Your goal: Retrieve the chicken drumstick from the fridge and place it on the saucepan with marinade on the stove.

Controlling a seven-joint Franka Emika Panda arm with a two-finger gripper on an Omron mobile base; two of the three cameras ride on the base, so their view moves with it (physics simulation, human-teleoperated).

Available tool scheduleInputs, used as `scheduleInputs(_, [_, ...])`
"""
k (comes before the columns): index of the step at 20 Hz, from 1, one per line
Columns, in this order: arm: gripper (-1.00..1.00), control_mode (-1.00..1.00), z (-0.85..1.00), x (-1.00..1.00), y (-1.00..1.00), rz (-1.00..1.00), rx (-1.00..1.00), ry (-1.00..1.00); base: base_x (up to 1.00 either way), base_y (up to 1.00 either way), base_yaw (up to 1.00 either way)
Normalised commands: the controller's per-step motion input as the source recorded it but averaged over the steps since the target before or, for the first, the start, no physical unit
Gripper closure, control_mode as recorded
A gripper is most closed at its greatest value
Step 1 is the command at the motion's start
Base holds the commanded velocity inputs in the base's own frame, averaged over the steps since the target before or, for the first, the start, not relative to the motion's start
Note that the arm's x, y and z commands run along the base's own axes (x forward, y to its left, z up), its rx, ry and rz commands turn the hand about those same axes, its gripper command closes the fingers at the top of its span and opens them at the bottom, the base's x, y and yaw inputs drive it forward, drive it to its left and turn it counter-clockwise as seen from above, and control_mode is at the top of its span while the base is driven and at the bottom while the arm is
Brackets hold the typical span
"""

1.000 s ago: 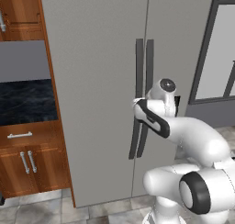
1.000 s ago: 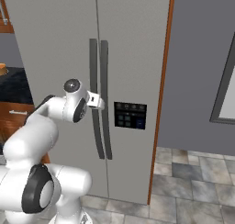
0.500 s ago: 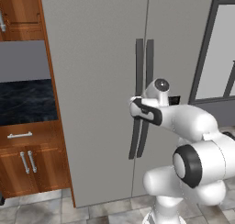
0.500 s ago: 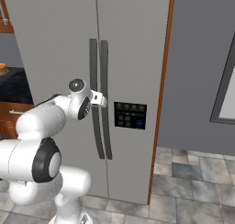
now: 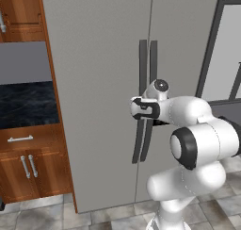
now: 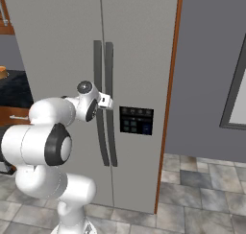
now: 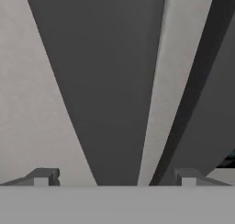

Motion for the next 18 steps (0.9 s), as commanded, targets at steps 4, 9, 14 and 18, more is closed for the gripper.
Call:
scheduleInputs(4, [-1.00, -1.00, -0.27, 0.45, 0.00, 0.00, -0.02, 0.00, 0.00, 0.00, 0.00])
scheduleInputs(9, [-1.00, -1.00, -0.31, 0.49, 0.00, 0.00, -0.02, 0.00, 0.00, 0.00, 0.00])
scheduleInputs(14, [-1.00, -1.00, -0.17, 0.31, 0.02, 0.01, -0.01, 0.00, 0.00, 0.00, 0.00])
scheduleInputs(18, [-1.00, -1.00, -0.32, -0.09, 0.00, 0.04, -0.07, -0.06, 0.00, 0.00, 0.00])
